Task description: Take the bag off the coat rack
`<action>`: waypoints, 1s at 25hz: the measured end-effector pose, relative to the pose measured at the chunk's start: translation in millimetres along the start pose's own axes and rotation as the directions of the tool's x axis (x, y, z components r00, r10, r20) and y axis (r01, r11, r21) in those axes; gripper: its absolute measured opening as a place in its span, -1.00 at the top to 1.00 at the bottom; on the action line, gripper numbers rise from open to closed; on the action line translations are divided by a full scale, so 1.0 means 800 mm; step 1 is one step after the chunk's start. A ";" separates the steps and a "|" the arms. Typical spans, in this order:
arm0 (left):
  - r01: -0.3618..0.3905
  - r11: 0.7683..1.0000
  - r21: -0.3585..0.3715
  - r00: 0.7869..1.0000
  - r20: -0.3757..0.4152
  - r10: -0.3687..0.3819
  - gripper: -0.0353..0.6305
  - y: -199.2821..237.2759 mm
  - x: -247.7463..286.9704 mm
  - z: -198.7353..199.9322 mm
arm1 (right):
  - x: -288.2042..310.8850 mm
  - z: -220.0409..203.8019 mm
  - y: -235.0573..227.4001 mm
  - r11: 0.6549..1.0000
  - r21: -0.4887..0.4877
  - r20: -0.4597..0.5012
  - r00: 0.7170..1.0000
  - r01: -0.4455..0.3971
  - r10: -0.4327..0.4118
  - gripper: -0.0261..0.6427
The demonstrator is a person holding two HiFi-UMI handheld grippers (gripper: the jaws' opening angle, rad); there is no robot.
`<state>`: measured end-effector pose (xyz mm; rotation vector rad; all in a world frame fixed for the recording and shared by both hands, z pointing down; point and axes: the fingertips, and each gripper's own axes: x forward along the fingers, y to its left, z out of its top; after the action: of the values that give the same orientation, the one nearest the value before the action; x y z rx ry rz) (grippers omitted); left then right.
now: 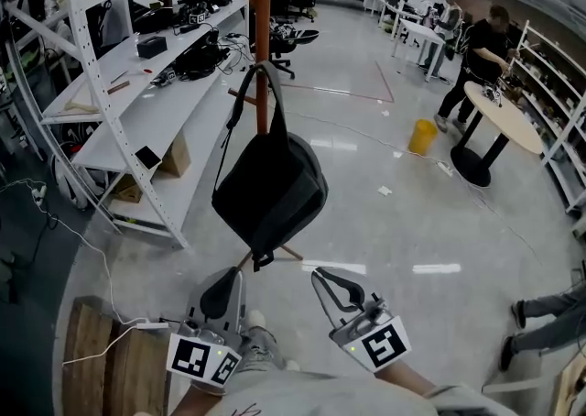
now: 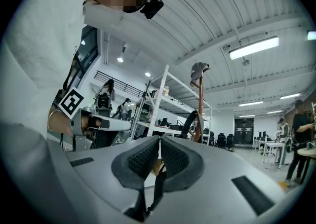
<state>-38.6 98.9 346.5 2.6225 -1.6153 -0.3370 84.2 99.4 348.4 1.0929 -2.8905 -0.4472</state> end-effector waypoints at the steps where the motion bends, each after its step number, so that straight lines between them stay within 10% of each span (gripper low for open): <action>1: 0.003 1.000 -0.003 1.000 0.002 -0.003 0.83 0.005 0.007 -0.001 | 0.005 -0.004 -0.006 1.000 0.001 -0.010 1.000 0.006 -0.006 0.85; 25: 0.094 0.995 0.013 0.995 -0.020 -0.094 0.83 0.158 0.185 0.013 | 0.208 -0.043 -0.127 0.996 0.013 -0.037 0.995 0.091 -0.090 0.85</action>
<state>-87.7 -89.5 331.5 2.7094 -1.4973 -0.3046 28.4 -90.6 340.0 1.2248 -2.8270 -0.4048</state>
